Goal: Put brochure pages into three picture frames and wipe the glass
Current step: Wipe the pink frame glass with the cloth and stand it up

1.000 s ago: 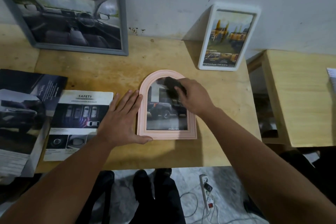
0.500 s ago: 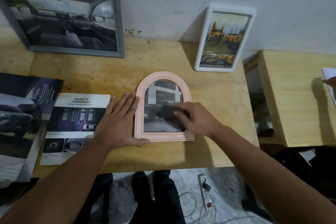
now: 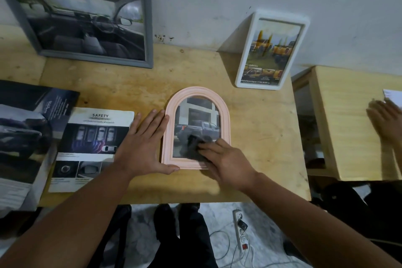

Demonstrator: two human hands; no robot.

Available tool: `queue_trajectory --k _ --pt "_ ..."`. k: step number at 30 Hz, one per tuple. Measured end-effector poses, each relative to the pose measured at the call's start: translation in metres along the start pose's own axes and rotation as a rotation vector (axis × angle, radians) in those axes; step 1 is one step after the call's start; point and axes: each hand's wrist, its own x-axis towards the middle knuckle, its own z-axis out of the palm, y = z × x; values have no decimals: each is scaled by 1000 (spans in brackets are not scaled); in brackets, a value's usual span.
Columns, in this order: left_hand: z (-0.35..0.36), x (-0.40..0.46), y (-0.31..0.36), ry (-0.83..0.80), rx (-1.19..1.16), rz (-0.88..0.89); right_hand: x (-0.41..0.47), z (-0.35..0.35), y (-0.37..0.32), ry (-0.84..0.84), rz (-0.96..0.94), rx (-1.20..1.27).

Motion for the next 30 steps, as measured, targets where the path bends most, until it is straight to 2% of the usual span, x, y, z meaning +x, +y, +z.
queue_trajectory --k 2,3,6,7,9,11,14,17,19,20,22,24,25,27,30 --pt "-1 0 0 2 2 2 7 -12 2 -4 -1 122" --pt "-1 -1 1 3 2 2 15 -20 8 47 26 146" --pt "-2 -1 2 10 14 3 49 -36 30 280 167 65" --pt "-2 -2 3 14 13 5 59 -33 36 297 210 -7" --pt "-1 -2 3 19 8 7 68 -17 37 234 251 -124" --pt "0 -1 3 21 7 5 61 0 26 209 244 -128" --pt "1 -1 3 18 7 2 34 14 -3 179 142 -27" --pt "2 -1 2 8 20 -3 12 19 -23 40 39 90" --pt "1 -1 2 15 12 -2 13 8 -20 -3 62 201" --pt "1 -1 2 18 10 0 16 -1 -15 11 97 251" --pt "0 -1 2 21 4 1 25 -19 -1 149 184 276" --pt "0 -1 2 26 0 1 34 -29 17 265 259 167" --pt "0 -1 2 28 0 0 36 -30 24 260 257 56" --pt "0 -1 2 20 2 -6 33 -22 31 150 208 -121" --pt "0 -1 2 24 1 -11 8 -10 31 66 162 -149"
